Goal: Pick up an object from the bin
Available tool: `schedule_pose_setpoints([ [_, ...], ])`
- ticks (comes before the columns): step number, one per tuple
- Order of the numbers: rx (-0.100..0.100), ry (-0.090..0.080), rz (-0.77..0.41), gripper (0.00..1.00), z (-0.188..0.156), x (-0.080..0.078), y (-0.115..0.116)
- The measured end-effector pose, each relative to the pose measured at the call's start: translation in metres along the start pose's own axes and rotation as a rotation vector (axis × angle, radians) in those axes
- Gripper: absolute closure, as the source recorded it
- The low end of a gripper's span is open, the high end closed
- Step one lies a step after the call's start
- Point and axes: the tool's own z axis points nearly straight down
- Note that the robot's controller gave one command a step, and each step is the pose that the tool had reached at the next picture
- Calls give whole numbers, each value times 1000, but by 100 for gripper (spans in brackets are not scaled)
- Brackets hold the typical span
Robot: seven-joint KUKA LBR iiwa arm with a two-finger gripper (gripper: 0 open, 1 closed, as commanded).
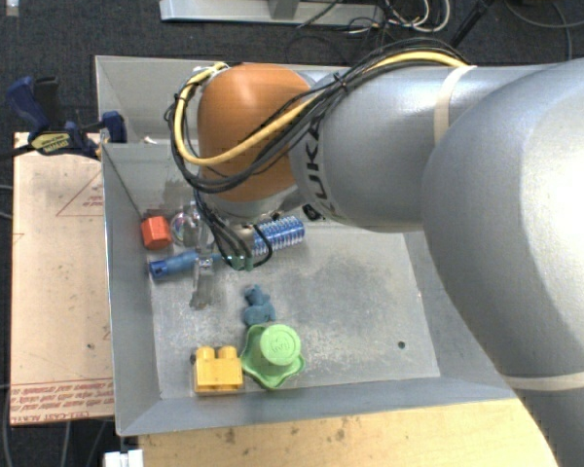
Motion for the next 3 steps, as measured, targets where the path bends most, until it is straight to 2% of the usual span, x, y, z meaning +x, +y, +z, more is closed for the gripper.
schedule_pose_setpoints([
  [1,-1,-14,-291,0,88,-34,-67],
  [2,1,-12,-484,0,59,-38,-84],
  [3,2,-10,-587,0,59,-46,-120],
])
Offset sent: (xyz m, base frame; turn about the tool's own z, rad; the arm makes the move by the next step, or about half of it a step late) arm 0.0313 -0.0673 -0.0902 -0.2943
